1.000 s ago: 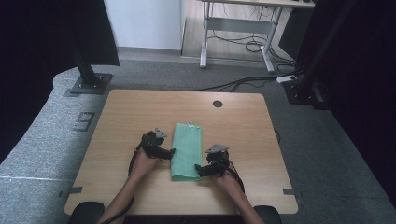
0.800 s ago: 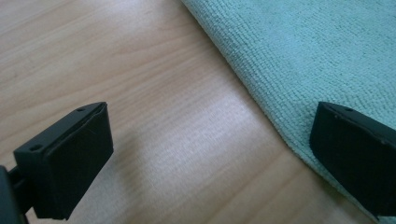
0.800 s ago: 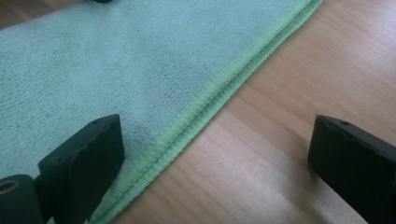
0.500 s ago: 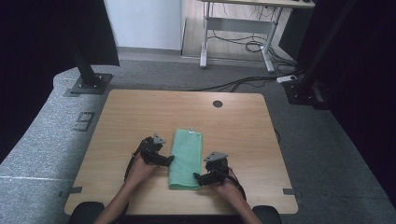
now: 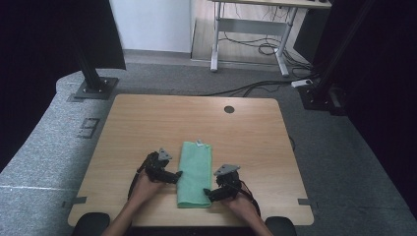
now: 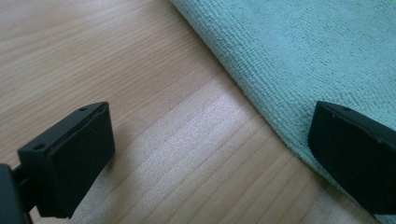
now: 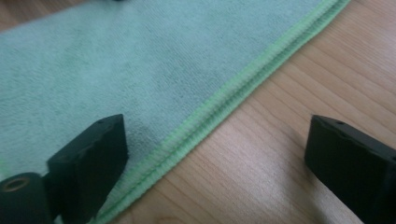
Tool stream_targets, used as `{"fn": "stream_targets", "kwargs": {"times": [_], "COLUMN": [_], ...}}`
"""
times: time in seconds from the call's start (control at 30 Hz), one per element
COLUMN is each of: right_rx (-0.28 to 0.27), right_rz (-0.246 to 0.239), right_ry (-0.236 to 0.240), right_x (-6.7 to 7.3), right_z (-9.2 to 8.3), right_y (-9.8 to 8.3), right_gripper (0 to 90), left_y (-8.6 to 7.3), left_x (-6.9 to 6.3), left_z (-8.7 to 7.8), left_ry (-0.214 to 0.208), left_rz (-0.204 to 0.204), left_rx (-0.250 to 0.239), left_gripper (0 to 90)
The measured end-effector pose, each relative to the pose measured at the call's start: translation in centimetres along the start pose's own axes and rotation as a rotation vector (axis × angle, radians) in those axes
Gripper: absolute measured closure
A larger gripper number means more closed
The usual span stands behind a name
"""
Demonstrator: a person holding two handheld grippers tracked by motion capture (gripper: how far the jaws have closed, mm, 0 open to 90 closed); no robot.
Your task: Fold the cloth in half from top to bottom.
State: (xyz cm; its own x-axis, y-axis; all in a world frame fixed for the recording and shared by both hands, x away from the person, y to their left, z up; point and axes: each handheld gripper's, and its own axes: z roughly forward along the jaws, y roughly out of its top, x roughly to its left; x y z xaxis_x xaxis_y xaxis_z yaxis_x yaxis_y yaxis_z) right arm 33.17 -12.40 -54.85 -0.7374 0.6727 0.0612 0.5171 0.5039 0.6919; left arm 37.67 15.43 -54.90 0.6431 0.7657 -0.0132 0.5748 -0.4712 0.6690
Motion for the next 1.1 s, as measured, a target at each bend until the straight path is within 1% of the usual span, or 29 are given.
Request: {"fn": "stream_targets", "kwargs": {"times": [0.03,0.17,0.27,0.3,0.4,0.43,0.47,0.6,0.67,0.73,0.77,0.83,0.9,1.1], "right_rx": [0.0,-0.019,-0.025,-0.026,-0.026,-0.028,-0.032,-0.035,-0.035,-0.041,-0.047,-0.048,-0.047,-0.03], "right_rz": [0.012,0.032,0.05,0.048,0.045,0.047,0.051,0.053,0.052,0.06,0.068,0.072,0.062,0.06], "right_ry": [0.007,0.002,-0.013,-0.018,-0.042,-0.046,-0.053,-0.064,-0.065,-0.065,-0.061,-0.05,-0.05,-0.066], "right_x": [-0.2,-1.4,-2.5,-2.8,-3.9,-4.2,-4.6,-5.7,-6.2,-6.5,-6.7,-7.1,-7.3,-8.0], "right_z": [0.0,-0.1,0.1,0.2,0.6,0.7,0.9,1.5,1.8,2.0,2.2,2.5,2.8,4.0], "right_y": [0.1,1.1,2.1,2.4,3.5,3.9,4.3,5.4,5.8,6.2,6.5,6.9,7.3,8.6], "right_gripper": [7.6,9.2,13.2,13.4,17.2,18.8,20.3,28.6,32.8,37.2,39.6,43.8,48.0,57.3], "left_y": [0.0,0.5,0.9,0.9,0.7,0.6,0.6,0.6,0.5,0.5,0.4,0.4,0.4,0.4], "left_x": [0.0,-0.4,-0.4,-0.4,-0.7,-0.6,-0.5,-0.8,-0.8,-0.8,-0.7,-0.8,-0.8,-0.6], "left_z": [0.0,-0.2,-0.3,-0.2,0.3,0.4,0.4,0.3,0.3,0.3,0.3,0.3,0.3,0.4], "left_ry": [0.0,0.021,0.011,0.003,0.009,-0.001,-0.003,0.008,0.009,0.007,0.004,0.006,0.006,-0.011], "left_rz": [0.001,0.047,0.039,0.038,0.051,0.037,0.034,0.046,0.041,0.037,0.028,0.029,0.029,0.008], "left_rx": [-0.001,-0.008,-0.024,-0.023,-0.002,-0.002,-0.001,-0.005,-0.01,-0.01,-0.015,-0.016,-0.016,-0.007], "left_gripper": [1.1,2.0,2.1,2.1,2.1,2.2,2.3,3.5,4.3,4.3,4.3,4.3,4.3,4.3]}}
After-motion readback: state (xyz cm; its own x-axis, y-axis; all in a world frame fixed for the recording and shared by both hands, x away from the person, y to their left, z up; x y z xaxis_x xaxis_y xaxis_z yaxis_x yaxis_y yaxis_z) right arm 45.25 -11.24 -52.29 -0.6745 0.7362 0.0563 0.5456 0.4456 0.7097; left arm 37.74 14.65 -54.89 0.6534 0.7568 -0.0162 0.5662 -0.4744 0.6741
